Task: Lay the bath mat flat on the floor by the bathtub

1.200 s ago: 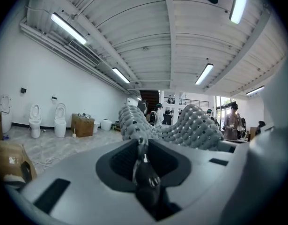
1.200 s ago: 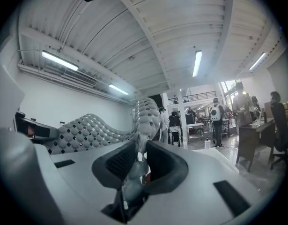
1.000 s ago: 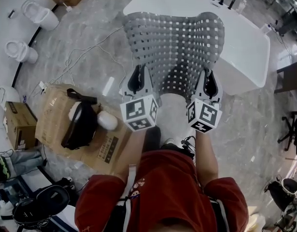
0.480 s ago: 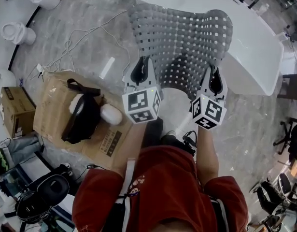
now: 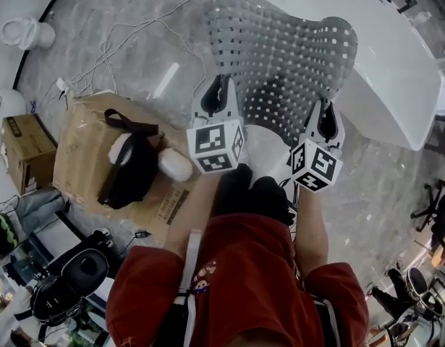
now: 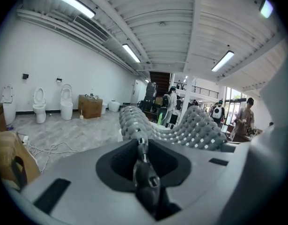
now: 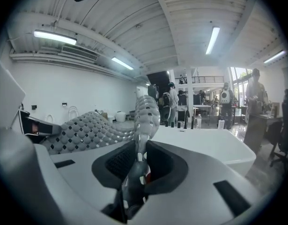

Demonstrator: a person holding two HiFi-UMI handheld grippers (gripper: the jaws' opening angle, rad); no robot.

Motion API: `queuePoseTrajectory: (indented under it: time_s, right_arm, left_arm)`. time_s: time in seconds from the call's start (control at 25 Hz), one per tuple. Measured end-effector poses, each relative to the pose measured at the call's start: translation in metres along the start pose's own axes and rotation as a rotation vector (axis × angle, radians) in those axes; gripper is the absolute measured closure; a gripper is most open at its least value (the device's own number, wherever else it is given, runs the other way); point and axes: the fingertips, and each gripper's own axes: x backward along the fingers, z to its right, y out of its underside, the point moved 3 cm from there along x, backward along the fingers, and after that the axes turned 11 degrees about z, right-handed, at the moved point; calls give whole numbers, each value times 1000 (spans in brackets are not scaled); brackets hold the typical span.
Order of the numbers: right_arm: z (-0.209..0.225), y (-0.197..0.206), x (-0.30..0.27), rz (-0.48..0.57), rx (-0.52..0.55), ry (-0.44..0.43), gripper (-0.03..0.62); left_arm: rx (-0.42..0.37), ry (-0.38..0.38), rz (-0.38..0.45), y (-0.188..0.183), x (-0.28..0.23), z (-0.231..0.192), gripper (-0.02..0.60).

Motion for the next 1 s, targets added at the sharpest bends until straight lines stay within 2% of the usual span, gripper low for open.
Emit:
queuePoseTrajectory:
  time_s: [0.32,0.48,0.8,1.0]
  right_arm:
    - [2,47,-27,-72,-7,13,513]
    - [10,76,-40,-115,-9,19,513]
    - [15,162,-72,-232,-41,25,513]
    - [31,215,-95,-309,-38,28,514]
  left_arm:
    - [-20,-6,-58,40,-35,-17,502]
    - [-32,16,-87,66,-57,-14,502]
    - [-47,11,-171,131,-98,-31,503]
    - [-23,3,-223,183,-132,-33,503]
